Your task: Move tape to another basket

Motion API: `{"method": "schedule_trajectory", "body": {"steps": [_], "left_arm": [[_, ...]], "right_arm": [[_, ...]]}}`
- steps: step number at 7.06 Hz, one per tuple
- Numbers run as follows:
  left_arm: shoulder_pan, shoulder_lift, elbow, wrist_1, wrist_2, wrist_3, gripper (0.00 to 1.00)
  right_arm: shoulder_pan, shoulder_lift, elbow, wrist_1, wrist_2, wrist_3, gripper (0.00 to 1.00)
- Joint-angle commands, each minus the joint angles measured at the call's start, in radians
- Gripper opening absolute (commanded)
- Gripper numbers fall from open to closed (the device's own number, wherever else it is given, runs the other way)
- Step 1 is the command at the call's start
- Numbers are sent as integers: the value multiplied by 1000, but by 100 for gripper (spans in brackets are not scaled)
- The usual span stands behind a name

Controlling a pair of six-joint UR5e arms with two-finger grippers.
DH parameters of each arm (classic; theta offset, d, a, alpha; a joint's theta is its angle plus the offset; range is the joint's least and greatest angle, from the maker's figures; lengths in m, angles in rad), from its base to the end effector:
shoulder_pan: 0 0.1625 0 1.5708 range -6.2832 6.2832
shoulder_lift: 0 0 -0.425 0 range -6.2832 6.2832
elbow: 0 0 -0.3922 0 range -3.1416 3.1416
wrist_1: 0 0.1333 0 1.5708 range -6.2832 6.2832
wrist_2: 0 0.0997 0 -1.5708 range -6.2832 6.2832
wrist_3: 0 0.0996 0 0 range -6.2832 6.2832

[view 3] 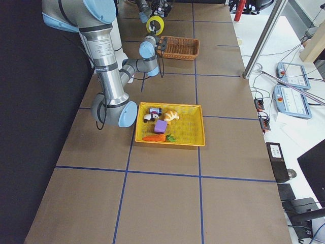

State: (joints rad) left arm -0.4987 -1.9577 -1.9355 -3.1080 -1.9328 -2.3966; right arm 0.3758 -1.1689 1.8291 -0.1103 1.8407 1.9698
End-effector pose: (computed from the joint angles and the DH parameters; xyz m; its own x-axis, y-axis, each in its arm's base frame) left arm 0.3496 -0.3020 0.1519 -0.5483 -0.4842 -0.6819 -0.2803 0.8746 -0.3956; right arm -0.4313 -0.2849 0.1779 -0.5032 0.2040 0.8397 0.0578 0.9775 -0.2028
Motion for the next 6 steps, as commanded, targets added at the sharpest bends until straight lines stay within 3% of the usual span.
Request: {"method": "schedule_trajectory", "body": {"steps": [1,2,3,4,5,6], "left_arm": [[2,-3,0,2,2,-1,91],[2,-3,0,2,2,-1,89],[2,-3,0,0,0,2,82],[0,-3,-2,-1,0,8,54],[0,-1,-2,-1,-2,10,23],[0,2,-5,-3,-2,13,3]], "right_arm": [[0,0,1,0,3,0,3],[0,-2,1,1,5,0,4],[0,-2,2,7,5,-2,12],[0,-2,2,11,5,0,43],[0,-2,2,11,2,1,99],[-1,-2,2,11,2,1,100]]}}
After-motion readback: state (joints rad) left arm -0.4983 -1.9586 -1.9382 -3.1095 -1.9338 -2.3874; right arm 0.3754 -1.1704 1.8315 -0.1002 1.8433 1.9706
